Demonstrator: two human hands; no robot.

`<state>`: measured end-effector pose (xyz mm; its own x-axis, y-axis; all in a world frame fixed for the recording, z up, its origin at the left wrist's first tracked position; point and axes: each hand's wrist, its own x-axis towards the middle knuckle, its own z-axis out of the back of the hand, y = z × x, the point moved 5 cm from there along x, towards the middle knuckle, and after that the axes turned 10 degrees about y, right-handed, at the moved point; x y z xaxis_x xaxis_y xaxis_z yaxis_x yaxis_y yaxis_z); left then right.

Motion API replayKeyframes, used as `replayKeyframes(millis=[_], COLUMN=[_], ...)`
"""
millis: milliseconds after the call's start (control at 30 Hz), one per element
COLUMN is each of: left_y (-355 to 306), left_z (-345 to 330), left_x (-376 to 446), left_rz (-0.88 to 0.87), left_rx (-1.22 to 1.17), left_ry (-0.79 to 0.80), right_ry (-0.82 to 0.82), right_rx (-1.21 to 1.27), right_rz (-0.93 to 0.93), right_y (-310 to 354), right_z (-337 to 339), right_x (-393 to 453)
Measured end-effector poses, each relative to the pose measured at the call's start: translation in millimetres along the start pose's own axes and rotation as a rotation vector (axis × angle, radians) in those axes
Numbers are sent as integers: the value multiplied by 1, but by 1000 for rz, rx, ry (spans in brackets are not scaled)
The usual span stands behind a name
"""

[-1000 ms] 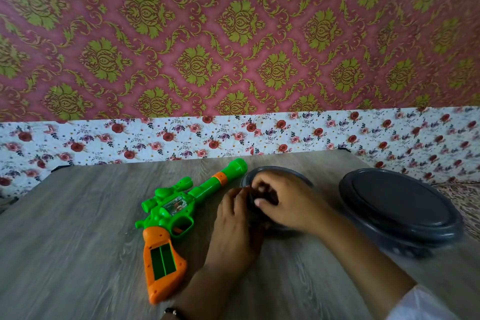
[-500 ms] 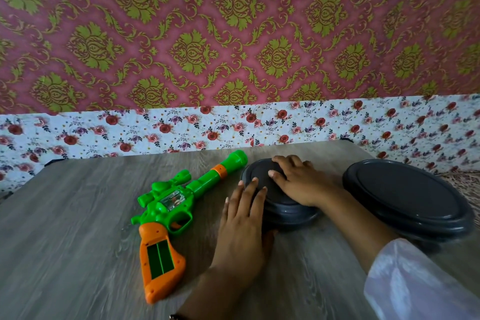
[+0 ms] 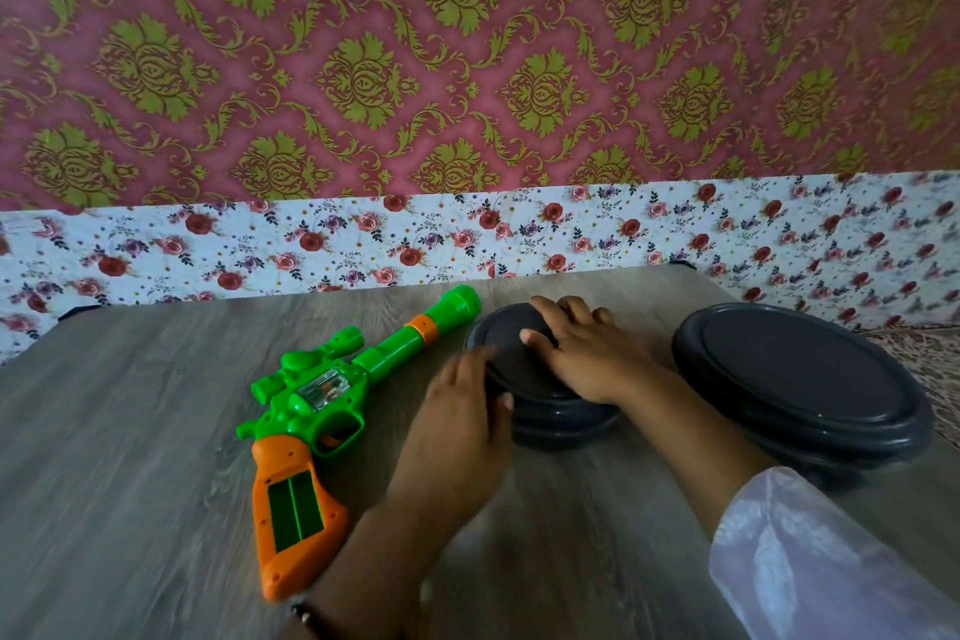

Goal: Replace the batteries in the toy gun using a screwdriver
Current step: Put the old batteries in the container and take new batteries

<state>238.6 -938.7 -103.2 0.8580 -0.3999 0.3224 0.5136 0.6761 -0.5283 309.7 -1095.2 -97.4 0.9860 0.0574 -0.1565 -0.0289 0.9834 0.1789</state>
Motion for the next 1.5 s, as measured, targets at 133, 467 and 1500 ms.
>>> replayKeyframes(millis=[133,467,1500], left_y=[26,51,17], left_z=[4,-13,-5], left_x=[30,42,37], left_rz=[377,607,697], left_rx=[-56,-469,-202], left_ry=[28,200,469], right_ry=[9,-9,-235], right_rx=[-20,43,131], right_rz=[-6,-11,-7], right_y=[1,-3,-7], right_z=[1,0,11], right_x=[-1,3,-4])
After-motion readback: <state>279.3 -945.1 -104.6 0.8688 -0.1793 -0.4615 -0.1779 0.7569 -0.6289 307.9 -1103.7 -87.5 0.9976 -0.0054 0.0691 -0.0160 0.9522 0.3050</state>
